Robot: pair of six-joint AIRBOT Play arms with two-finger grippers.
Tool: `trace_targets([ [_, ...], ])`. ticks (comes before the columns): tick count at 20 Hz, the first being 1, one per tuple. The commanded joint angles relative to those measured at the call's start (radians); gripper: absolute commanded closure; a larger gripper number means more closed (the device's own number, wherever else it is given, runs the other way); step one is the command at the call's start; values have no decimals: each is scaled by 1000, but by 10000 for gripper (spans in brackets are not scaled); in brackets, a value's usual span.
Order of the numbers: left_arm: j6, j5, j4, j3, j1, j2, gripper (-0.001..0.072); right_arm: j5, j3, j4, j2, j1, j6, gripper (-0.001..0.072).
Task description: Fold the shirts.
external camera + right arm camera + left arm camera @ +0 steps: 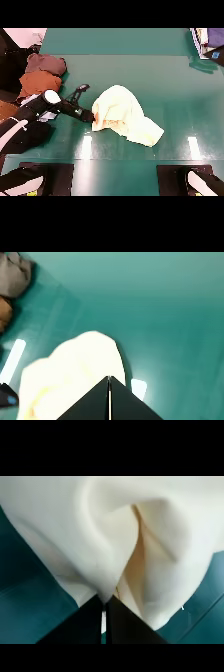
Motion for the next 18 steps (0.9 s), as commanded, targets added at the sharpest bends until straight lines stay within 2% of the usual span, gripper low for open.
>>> trace_targets([
  [1, -5, -98, 57, 108, 76, 39, 683, 122, -91, -152, 19, 2, 1, 697],
  [2, -4, -138, 76, 155, 102, 54, 683, 131, -167, -183, 33, 2, 1, 657],
  [3, -4, -174, 88, 199, 120, 68, 683, 123, -267, -182, 44, 2, 1, 352],
  [4, -5, -199, 94, 233, 128, 74, 682, 100, -367, -181, 47, 3, 1, 119],
  [5, -5, -214, 94, 257, 127, 75, 682, 79, -478, -182, 42, 12, -3, 118],
  [6, -5, -219, 93, 267, 127, 74, 682, 40, -581, -180, 28, 30, -38, 196],
  [9, -5, -220, 98, 267, 127, 74, 682, -107, -769, -181, -34, 115, -108, 213],
  [11, -5, -220, 100, 267, 127, 74, 682, -144, -798, -180, -98, 170, -120, 213],
  [17, -5, -224, 100, 267, 127, 74, 682, -126, -704, -187, -288, 316, -141, 206],
  [18, -5, -227, 100, 267, 127, 74, 682, -124, -684, -193, -307, 330, -141, 252],
])
